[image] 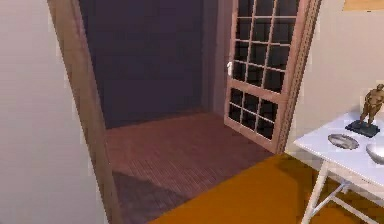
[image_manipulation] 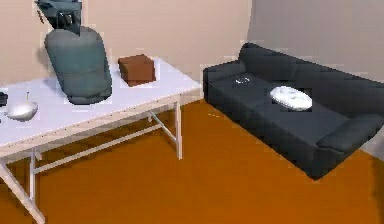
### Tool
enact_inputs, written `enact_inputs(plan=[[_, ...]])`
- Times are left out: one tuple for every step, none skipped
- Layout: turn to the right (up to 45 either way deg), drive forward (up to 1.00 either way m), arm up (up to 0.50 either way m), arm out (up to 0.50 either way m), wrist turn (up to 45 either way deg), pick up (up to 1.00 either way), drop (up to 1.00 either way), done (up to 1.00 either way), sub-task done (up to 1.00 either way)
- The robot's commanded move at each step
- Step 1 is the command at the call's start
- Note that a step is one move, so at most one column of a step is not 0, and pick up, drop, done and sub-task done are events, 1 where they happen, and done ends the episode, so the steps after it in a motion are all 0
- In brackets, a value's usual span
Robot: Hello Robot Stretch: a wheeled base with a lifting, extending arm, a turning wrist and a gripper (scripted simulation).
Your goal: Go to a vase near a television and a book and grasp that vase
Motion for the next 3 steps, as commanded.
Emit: enact_inputs(plan=[[0.0,0.90,0.00,0.00,0.0,0.00,0.00,0.00,0.00],[45.0,0.00,0.00,0.00,0.0,0.00,0.00,0.00,0.00],[6.0,0.00,0.00,0.00,0.0,0.00,0.00,0.00,0.00]])
